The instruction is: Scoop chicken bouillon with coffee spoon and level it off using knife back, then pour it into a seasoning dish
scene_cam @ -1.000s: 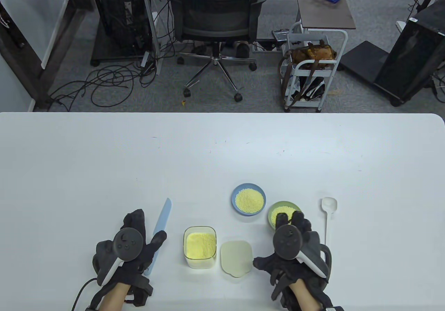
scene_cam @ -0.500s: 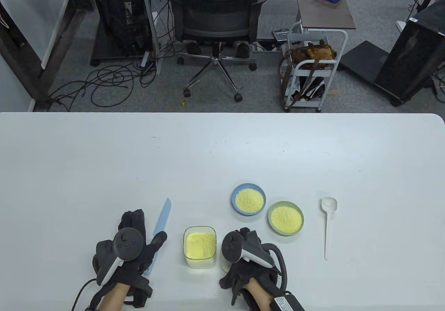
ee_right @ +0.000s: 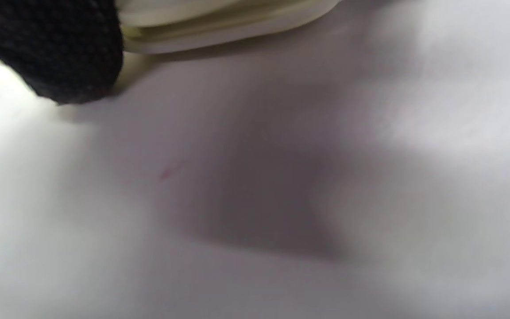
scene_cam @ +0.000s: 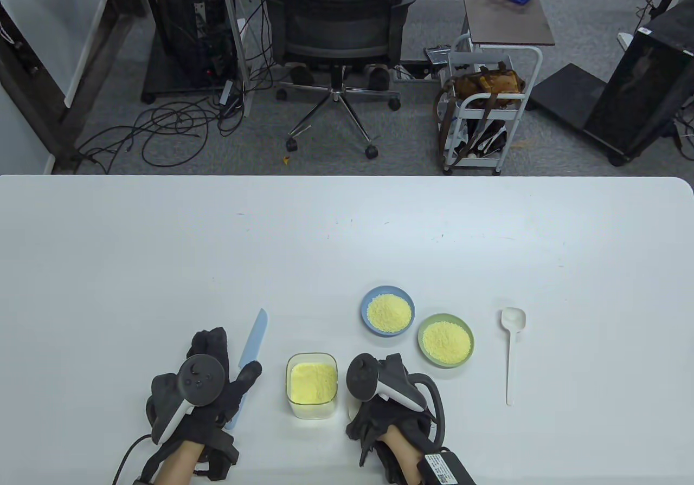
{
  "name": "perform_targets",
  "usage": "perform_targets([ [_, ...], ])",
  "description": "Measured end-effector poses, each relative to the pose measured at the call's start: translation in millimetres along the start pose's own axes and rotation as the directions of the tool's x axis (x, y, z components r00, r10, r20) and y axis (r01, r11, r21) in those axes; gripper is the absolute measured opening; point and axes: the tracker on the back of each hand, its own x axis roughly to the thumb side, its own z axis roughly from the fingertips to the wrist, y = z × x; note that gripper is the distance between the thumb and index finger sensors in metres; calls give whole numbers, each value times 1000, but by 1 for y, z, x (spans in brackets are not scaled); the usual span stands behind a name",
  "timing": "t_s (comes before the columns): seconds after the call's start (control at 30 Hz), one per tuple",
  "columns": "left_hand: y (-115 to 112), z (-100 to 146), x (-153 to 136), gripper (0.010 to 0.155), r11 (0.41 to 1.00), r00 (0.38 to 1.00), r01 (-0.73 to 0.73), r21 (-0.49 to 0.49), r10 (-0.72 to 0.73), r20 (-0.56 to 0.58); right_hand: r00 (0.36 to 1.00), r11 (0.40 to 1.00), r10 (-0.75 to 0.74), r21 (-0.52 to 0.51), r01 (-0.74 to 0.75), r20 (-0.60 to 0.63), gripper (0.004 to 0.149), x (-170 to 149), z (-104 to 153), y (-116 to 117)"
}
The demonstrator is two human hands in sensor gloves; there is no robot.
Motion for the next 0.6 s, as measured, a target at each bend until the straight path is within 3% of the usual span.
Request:
perform_targets([
  [0.1, 0, 0, 1, 98, 1000, 1000, -6, -2, 6, 3, 997, 998, -70, -6, 70, 22, 103, 0, 11, -15],
  [0.23, -1, 0, 1, 98, 1000, 1000, 2, -10, -2, 3, 988, 982, -135, -126, 144, 76, 103, 11, 31, -53],
  [0.33, -1, 0, 1, 99, 1000, 1000, 8, -7, -8, 1, 963, 960, -222, -142, 243, 152, 102, 25, 36, -74],
  [0.47, -1, 0, 1, 98, 1000, 1000, 12, -12, -12, -2, 955, 954, -229, -151, 259, 190, 100, 46, 31, -81],
  [0.6, -1, 0, 1, 98, 1000, 1000, 3, -10, -3, 0, 958, 971, -192, -102, 217, 214, 100, 69, 20, -73],
])
